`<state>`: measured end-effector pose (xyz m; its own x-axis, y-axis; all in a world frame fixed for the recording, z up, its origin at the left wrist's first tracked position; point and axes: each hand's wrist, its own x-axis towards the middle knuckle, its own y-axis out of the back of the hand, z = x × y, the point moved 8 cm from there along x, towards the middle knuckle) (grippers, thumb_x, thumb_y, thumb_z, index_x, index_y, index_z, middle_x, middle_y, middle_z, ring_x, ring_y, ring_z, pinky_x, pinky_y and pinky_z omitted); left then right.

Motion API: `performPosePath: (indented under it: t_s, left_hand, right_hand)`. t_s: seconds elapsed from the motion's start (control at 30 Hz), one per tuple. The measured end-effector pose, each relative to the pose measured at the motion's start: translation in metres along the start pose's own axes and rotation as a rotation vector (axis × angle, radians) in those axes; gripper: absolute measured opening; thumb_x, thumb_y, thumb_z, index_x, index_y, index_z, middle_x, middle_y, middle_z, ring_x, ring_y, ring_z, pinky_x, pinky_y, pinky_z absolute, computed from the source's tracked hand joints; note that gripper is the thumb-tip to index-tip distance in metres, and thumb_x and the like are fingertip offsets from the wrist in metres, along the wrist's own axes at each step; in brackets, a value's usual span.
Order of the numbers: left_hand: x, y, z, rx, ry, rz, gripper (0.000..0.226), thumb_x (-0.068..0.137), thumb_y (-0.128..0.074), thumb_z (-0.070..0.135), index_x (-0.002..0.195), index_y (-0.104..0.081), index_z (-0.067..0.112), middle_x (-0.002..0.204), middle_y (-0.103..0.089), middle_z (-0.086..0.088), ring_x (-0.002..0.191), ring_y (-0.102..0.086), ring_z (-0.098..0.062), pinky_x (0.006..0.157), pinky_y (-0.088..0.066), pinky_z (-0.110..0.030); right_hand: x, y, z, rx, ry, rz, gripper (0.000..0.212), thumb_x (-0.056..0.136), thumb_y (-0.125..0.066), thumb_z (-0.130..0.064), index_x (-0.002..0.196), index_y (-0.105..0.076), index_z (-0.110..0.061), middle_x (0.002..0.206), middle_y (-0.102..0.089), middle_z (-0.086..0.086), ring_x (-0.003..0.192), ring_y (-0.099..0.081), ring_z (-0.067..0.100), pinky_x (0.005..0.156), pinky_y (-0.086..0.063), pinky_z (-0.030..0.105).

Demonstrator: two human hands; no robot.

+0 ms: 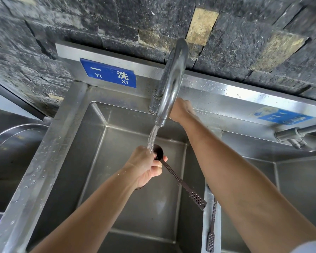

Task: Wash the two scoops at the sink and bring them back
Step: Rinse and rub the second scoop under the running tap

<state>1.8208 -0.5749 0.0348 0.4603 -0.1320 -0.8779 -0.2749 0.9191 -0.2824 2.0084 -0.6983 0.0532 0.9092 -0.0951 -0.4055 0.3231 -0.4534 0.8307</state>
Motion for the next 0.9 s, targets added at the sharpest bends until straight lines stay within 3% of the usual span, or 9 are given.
performPosePath:
  t_s: [0.13, 0.27, 0.33, 0.4, 0.5, 0.6, 0.7, 0.8, 0.9]
  left_hand:
    - [-0.008, 0.005, 0.001, -0.012, 0.005, -0.029, 0.023, 0.094, -0.027, -0.006, 0.097, -0.045, 0.007, 0.078, -0.058, -0.019, 0.045, -0.026, -0.01, 0.041, -0.02, -0.021]
    - [-0.021, 0.011, 0.013, -0.047, -0.084, -0.102, 0.026, 0.093, -0.025, -0.006, 0.092, -0.049, 0.005, 0.079, -0.058, -0.019, 0.048, -0.026, -0.01, 0.039, -0.02, -0.019]
    - [-0.028, 0.013, 0.019, -0.05, -0.151, -0.138, 0.024, 0.097, -0.028, -0.004, 0.096, -0.052, -0.001, 0.08, -0.056, -0.019, 0.048, -0.029, -0.01, 0.038, -0.023, -0.02]
    - [-0.035, 0.011, 0.021, -0.003, -0.194, -0.185, 0.025, 0.099, -0.032, -0.001, 0.094, -0.056, -0.005, 0.067, -0.053, -0.012, 0.045, -0.032, -0.011, 0.042, -0.026, -0.026]
    - [-0.042, 0.008, 0.011, 0.093, -0.234, -0.154, 0.026, 0.099, -0.034, -0.001, 0.088, -0.057, -0.004, 0.055, -0.044, -0.005, 0.039, -0.034, -0.01, 0.04, -0.028, -0.026]
    - [-0.048, 0.018, 0.015, 0.705, -0.494, 0.073, 0.027, 0.1, -0.043, 0.009, 0.086, -0.061, -0.004, 0.066, -0.059, -0.012, 0.045, -0.051, -0.014, 0.043, -0.038, -0.025]
    - [-0.051, 0.023, 0.028, 1.27, -0.648, 0.15, 0.027, 0.101, -0.046, 0.016, 0.098, -0.065, -0.003, 0.074, -0.066, -0.01, 0.058, -0.055, -0.017, 0.048, -0.04, -0.019]
    - [-0.053, 0.025, 0.035, 0.981, -0.611, -0.03, 0.031, 0.102, -0.046, 0.02, 0.093, -0.062, -0.004, 0.061, -0.05, 0.004, 0.05, -0.043, -0.007, 0.044, -0.035, -0.013]
    - [-0.061, 0.013, 0.021, 0.347, -0.513, -0.076, 0.032, 0.102, -0.047, 0.027, 0.089, -0.059, 0.0, 0.065, -0.051, -0.01, 0.057, -0.047, -0.021, 0.055, -0.043, -0.033]
  right_hand:
    - [-0.005, 0.001, 0.002, -0.031, -0.02, 0.003, 0.021, 0.095, -0.049, -0.007, 0.11, -0.062, 0.0, 0.114, -0.065, 0.019, 0.102, -0.065, 0.034, 0.091, -0.057, 0.045]
    - [-0.06, 0.011, 0.009, 0.109, -0.004, 0.101, 0.058, 0.096, -0.045, -0.039, 0.146, -0.035, -0.011, 0.136, -0.05, 0.019, 0.127, -0.049, 0.036, 0.11, -0.04, 0.051]
    - [-0.111, -0.014, 0.015, 0.485, -0.036, -0.096, 0.061, 0.096, -0.039, -0.057, 0.134, -0.054, -0.012, 0.12, -0.068, 0.014, 0.11, -0.066, 0.031, 0.096, -0.054, 0.048]
    - [-0.172, -0.051, 0.011, 0.763, -0.05, -0.398, 0.057, 0.099, -0.035, -0.058, 0.106, -0.07, -0.014, 0.088, -0.077, 0.012, 0.08, -0.075, 0.024, 0.069, -0.061, 0.036]
    - [-0.217, -0.065, 0.012, 0.707, 0.044, -0.254, 0.044, 0.102, -0.039, -0.04, 0.077, -0.065, -0.014, 0.052, -0.06, 0.0, 0.047, -0.055, 0.009, 0.052, -0.044, 0.027]
    - [-0.232, -0.061, 0.015, 0.553, 0.113, -0.127, 0.051, 0.104, -0.038, -0.033, 0.059, -0.061, -0.022, 0.042, -0.05, -0.011, 0.041, -0.043, 0.001, 0.051, -0.035, 0.025]
    - [-0.23, -0.046, 0.013, 0.25, 0.259, -0.102, 0.044, 0.103, -0.039, -0.041, 0.067, -0.055, -0.023, 0.056, -0.053, -0.009, 0.053, -0.05, 0.008, 0.054, -0.036, 0.029]
    - [-0.226, -0.043, 0.006, 0.351, 0.221, -0.075, 0.046, 0.101, -0.04, -0.042, 0.062, -0.051, -0.022, 0.05, -0.05, -0.009, 0.045, -0.045, 0.006, 0.049, -0.034, 0.028]
    - [-0.226, -0.064, -0.005, 0.816, -0.013, -0.114, 0.047, 0.102, -0.041, -0.04, 0.062, -0.057, -0.022, 0.041, -0.049, -0.011, 0.035, -0.04, -0.001, 0.043, -0.031, 0.02]
